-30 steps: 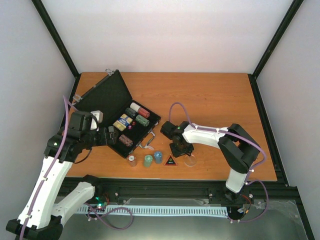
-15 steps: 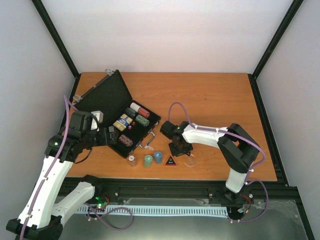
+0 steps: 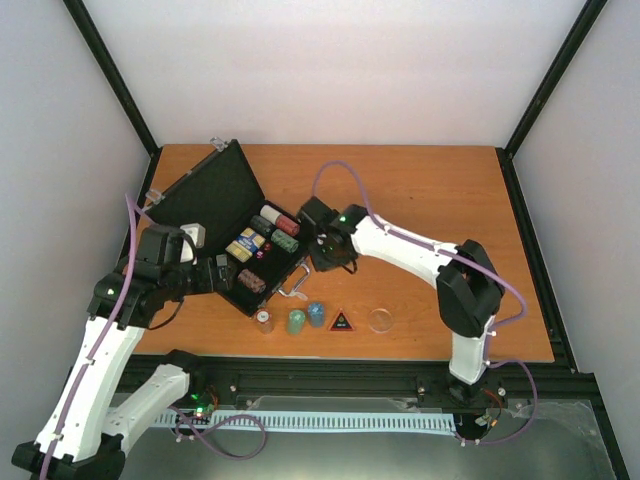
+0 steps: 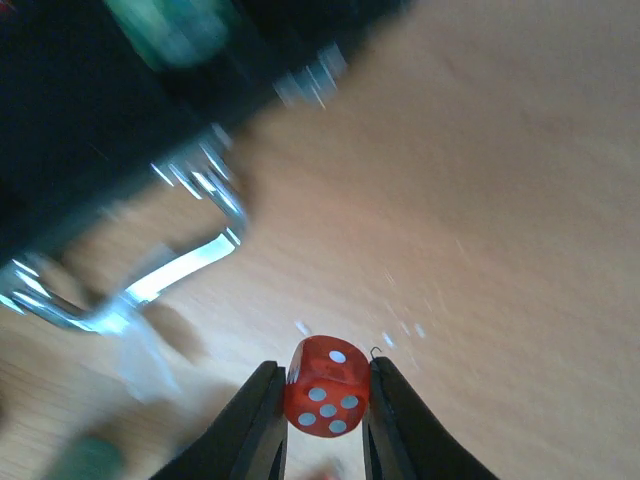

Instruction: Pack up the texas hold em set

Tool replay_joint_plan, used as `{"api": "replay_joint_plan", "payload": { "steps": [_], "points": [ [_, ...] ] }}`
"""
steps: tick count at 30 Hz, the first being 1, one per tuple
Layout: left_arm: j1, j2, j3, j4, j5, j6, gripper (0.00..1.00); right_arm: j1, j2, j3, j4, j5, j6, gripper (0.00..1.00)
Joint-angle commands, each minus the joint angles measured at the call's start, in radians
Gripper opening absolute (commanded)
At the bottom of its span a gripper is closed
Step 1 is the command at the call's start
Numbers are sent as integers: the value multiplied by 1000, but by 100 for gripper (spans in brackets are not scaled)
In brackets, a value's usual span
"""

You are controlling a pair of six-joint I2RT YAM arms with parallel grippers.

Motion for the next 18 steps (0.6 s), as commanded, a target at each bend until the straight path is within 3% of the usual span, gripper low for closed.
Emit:
{"api": "replay_joint_plan", "payload": {
  "steps": [1,10,18],
  "points": [
    [-5,-10,0,6,-6,-15,100,-6,104,179,22,-61,-58,23],
    [-5,-29,5,-23,-21,-24,100,-5,354,528,123,-282,-104,17],
    [-4,-37,15,-51,-30,-28,100,7,481,667,169,-418,-92,17]
  ]
}}
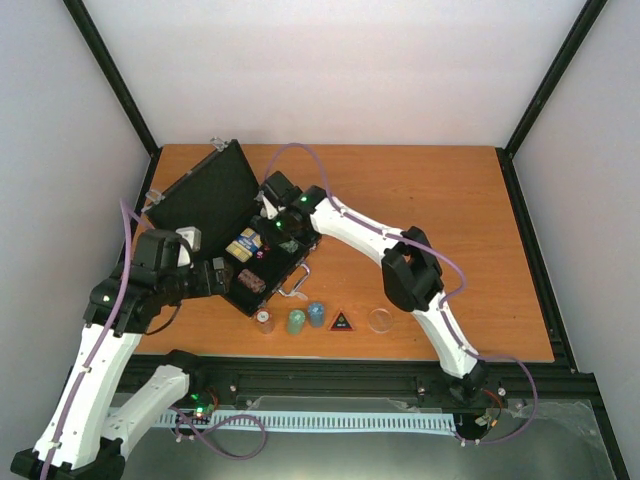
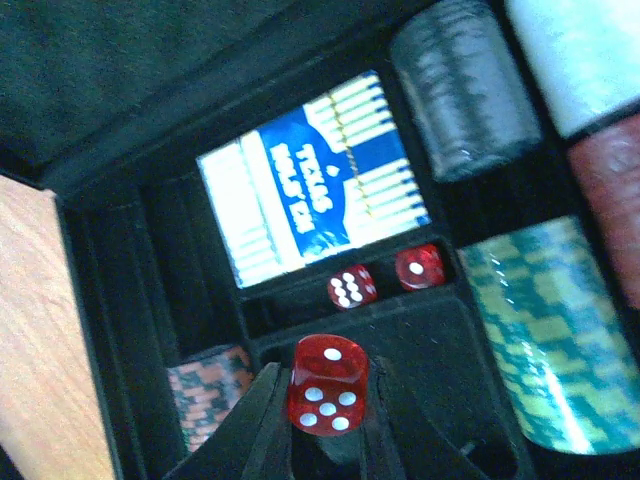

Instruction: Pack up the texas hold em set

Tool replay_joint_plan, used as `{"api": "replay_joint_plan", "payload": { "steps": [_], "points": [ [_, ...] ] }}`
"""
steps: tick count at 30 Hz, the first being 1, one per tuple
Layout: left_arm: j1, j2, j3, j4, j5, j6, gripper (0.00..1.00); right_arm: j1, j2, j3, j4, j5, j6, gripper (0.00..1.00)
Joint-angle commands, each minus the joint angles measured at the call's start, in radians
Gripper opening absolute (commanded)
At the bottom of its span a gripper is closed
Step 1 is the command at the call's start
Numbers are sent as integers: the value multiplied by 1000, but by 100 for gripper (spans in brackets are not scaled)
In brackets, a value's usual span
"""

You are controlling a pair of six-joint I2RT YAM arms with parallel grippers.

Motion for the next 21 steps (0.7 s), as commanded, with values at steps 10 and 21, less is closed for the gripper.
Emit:
{"api": "replay_joint_plan", "payload": {
  "steps": [10,21],
  "points": [
    [-5,-13,21,-50,-23,-4,100,43,119,93,66,-128,25,17],
    [-5,-21,17,-68,-31,10,100,50,204,167,39,-117,31,17]
  ]
}}
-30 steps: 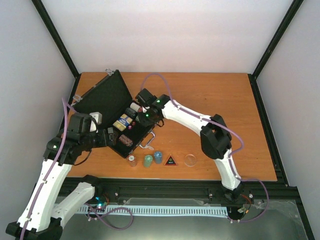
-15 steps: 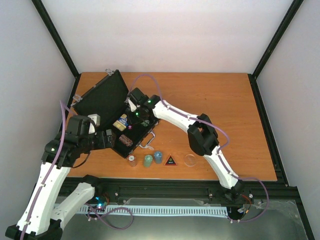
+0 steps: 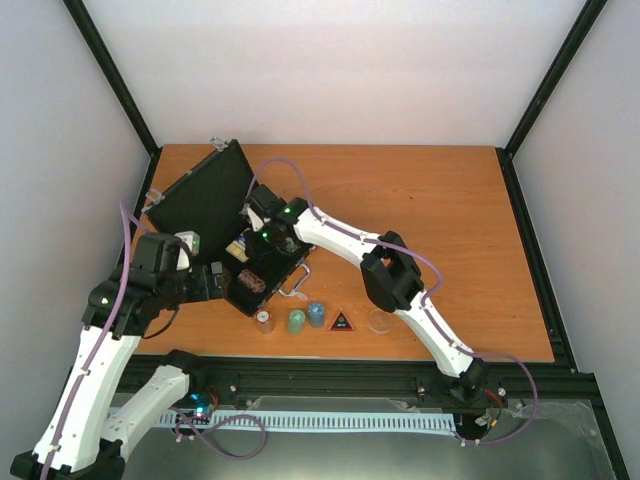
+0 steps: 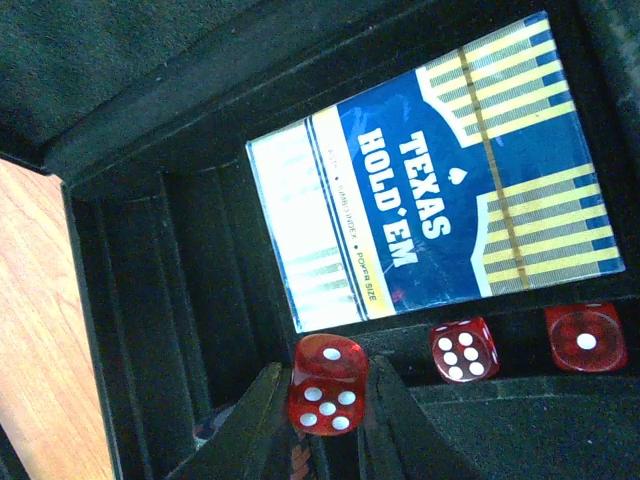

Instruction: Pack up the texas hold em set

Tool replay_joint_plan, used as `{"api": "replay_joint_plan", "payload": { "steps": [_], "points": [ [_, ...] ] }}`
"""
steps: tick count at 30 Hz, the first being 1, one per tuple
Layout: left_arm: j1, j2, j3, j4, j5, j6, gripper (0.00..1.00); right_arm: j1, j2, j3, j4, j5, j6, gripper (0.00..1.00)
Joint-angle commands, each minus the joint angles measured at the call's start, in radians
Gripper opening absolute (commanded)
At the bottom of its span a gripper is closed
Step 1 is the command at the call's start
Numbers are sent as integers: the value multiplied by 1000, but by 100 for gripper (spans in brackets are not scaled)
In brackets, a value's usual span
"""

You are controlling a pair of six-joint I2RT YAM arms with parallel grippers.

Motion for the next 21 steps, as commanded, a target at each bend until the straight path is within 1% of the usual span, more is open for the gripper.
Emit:
{"api": "replay_joint_plan", "payload": {
  "steps": [1,16,19,21],
  "points": [
    [-5,-12,17,-22,-17,10,100,4,33,27,-2,8,14,17],
    [-5,-14,8,-19,-19,18,100,5,80,37,-10,20,17,18],
    [-5,-14,7,-19,-19,20,100,5,90,46,-26,20,17,19],
    [-5,-14,6,-17,-19,19,100,5,92,44,-30,20,15,21]
  ]
}}
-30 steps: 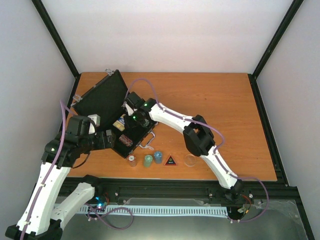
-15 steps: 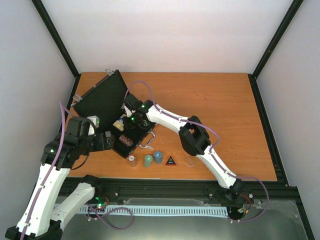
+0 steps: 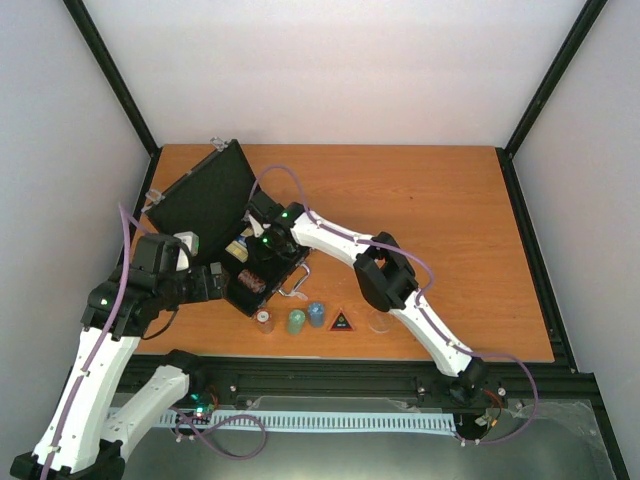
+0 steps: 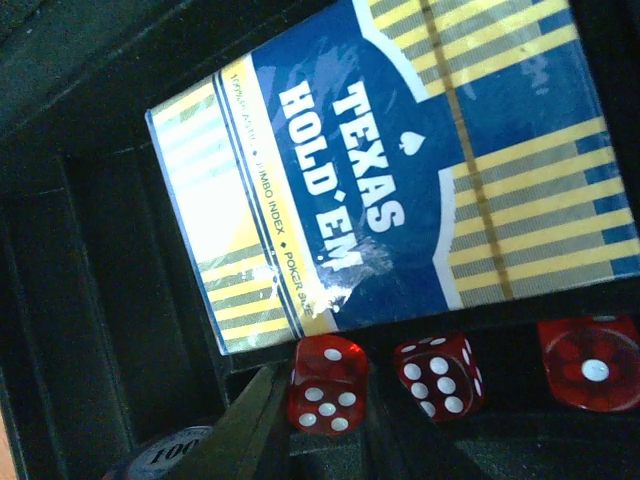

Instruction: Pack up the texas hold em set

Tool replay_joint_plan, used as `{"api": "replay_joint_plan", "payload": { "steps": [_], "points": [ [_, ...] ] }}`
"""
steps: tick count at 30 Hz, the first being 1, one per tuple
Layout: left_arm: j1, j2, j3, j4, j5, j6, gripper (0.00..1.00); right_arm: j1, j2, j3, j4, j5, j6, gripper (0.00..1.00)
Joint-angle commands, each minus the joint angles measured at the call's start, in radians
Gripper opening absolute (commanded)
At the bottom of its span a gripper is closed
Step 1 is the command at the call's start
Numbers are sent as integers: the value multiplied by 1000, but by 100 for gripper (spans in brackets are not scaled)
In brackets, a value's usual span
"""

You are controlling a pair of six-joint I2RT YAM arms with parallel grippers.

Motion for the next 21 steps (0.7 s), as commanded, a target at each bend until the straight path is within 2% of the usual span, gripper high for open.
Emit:
{"api": "replay_joint_plan", "payload": {
  "steps": [1,7,21],
  "points": [
    [-6,-7,6,-9,-5,19,100,6,27,28,-18,7,3,23],
    [-5,-11,5,-9,-3,17,100,6,17,29,-27,12,-8,34],
    [-5,-7,5,6,8,14,100,6,-111,26,-59,87,-21,35]
  ]
}}
